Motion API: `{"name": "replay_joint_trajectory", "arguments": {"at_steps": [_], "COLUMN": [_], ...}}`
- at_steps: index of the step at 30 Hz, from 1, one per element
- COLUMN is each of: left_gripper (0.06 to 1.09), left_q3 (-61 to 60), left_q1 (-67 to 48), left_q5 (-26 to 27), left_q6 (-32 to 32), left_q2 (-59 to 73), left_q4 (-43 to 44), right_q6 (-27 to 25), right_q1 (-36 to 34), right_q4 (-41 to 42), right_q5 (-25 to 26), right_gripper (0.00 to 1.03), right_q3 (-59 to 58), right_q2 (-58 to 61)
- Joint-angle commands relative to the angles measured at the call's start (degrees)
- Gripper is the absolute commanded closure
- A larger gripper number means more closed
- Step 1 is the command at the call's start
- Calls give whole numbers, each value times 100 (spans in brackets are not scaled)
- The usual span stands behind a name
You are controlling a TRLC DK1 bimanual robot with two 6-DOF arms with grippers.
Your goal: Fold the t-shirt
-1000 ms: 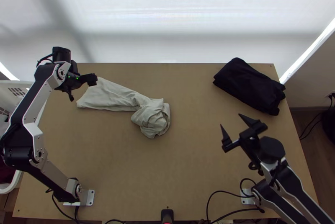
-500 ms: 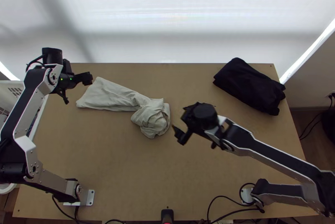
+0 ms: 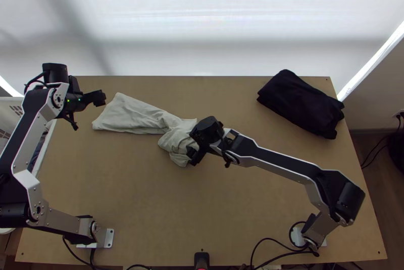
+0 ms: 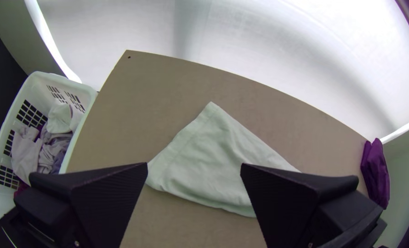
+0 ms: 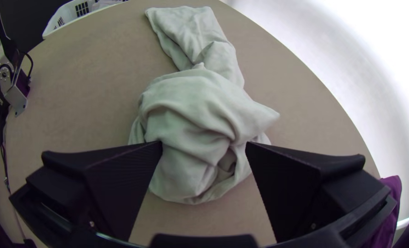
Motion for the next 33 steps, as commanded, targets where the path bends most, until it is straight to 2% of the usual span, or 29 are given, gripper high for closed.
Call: {"name": "replay_joint_trajectory", "arguments": {"at_steps": [1,4,6,9,10,13,23,29,33], "left_gripper": [10,10,10,10,10,10,10,10,10], "left_q3": [-91,-91,-82,-82,-82,-91,-91,-21,6], "left_q1": [62,106,115,124,124,115,-17,-43,-87], "left_q5": [48,57,57,48,48,57,57,57,57], "left_q6": [-48,-22,-13,-4,5,-4,-74,-66,-66], "left_q2": [-208,-217,-226,-252,-252,-243,-235,-235,-235], "left_q4": [53,53,53,53,53,53,70,70,70], "right_q6": [105,158,158,140,114,166,404,667,667], "right_q1": [106,150,176,159,132,-96,-1169,-1995,-2232], "right_q4": [224,250,259,382,426,496,443,356,435], "right_q5": [-30,-30,-30,-22,-22,-22,163,260,260], "right_gripper": [37,54,82,84,90,100,100,100,99], "right_q3": [285,373,338,180,162,39,-532,-1156,-1613], "right_q2": [249,345,275,-33,-138,-481,-1492,-1527,-1474]}}
